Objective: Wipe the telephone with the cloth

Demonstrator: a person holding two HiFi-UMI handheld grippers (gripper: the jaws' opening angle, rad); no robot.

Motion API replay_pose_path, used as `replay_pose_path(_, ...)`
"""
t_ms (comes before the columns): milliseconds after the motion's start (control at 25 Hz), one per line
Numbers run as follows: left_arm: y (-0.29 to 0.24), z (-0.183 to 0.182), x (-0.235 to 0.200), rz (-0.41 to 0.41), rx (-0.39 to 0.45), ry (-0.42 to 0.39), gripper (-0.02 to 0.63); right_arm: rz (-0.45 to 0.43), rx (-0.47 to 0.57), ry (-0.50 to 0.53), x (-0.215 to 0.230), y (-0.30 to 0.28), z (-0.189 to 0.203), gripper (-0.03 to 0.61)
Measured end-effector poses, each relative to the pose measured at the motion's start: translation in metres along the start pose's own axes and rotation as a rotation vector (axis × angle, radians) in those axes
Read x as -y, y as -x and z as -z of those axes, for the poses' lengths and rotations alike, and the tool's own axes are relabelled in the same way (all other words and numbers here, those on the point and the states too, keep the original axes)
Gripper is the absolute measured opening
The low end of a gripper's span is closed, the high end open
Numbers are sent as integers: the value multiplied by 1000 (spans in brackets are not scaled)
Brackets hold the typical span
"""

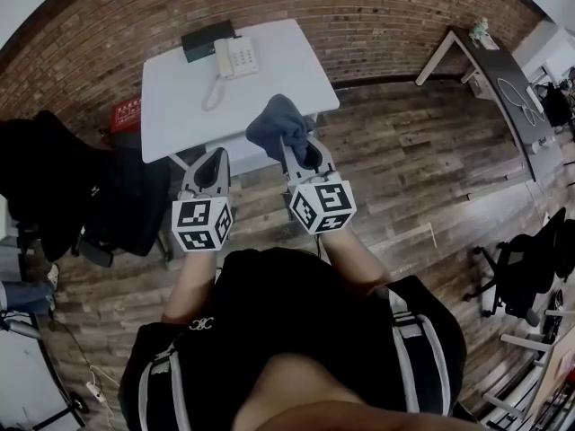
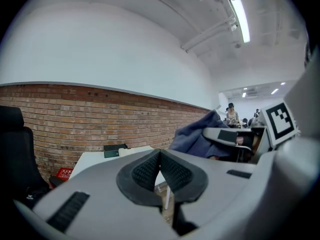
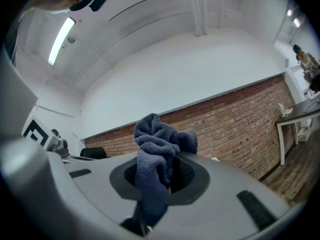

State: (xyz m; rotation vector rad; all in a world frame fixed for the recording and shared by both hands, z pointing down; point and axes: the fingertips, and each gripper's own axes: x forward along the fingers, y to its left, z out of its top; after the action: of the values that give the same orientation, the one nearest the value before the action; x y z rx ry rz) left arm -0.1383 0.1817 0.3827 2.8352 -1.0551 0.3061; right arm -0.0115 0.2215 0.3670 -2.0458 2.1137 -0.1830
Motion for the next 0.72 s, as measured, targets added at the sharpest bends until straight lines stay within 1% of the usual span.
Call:
replay_pose_path(80, -3, -1, 6, -5, 6, 7, -6, -2, -1, 10, 7, 2, -2, 46)
replay_pose_path(280, -12, 6, 17, -2, -12, 14, -6, -4, -4, 21, 19, 3, -2, 46)
replay_pose_path(520, -34, 8, 15, 10, -14, 21, -7, 0, -15, 36, 31, -8, 4, 46)
replay_pose_path(720, -63, 9, 6, 32, -11, 21, -6, 13, -13, 46, 45, -33, 7, 46)
